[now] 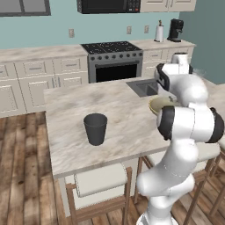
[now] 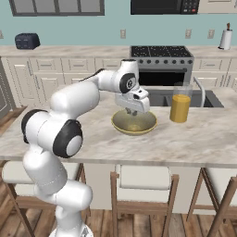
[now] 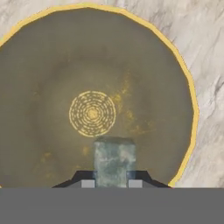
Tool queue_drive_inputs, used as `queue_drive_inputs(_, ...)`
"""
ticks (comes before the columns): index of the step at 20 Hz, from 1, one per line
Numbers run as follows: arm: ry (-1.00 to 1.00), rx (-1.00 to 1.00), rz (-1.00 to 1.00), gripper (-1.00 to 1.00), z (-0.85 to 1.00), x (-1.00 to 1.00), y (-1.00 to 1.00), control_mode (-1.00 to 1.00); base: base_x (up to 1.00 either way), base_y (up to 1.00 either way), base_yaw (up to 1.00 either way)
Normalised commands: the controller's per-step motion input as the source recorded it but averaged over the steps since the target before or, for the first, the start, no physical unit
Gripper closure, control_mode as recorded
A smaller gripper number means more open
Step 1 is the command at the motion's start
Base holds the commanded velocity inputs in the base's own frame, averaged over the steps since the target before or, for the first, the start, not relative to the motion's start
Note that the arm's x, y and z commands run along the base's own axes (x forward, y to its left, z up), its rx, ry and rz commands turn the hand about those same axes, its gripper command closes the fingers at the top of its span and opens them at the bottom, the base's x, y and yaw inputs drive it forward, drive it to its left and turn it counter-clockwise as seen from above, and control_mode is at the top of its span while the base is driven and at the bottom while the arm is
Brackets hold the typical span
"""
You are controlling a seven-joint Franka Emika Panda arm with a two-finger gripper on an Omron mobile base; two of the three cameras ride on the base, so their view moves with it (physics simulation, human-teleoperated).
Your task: There are two ice cubes in the ice bowl. Place both ice cubes in the glass cup.
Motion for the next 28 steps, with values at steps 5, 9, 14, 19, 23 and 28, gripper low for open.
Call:
queue_drive_inputs(5,-0.18,-0.03,0.00,1.00,0.37,-0.52,0.20,-1.00,0.00,0.00,0.00)
queue_drive_inputs(9,-0.18,-0.02,0.00,1.00,0.40,-0.50,0.28,-1.00,0.00,0.00,0.00)
queue_drive_inputs(14,-0.16,0.00,0.00,1.00,0.49,-0.50,0.42,-1.00,0.00,0.00,0.00)
queue_drive_inputs(19,-0.02,0.00,0.00,1.00,0.47,-0.31,0.72,-1.00,0.00,0.00,0.00)
queue_drive_inputs(23,0.00,0.00,0.00,1.00,0.44,-0.24,0.40,-1.00,0.00,0.00,0.00)
queue_drive_inputs(28,0.00,0.00,0.00,1.00,0.29,-0.13,0.36,-1.00,0.00,0.00,0.00)
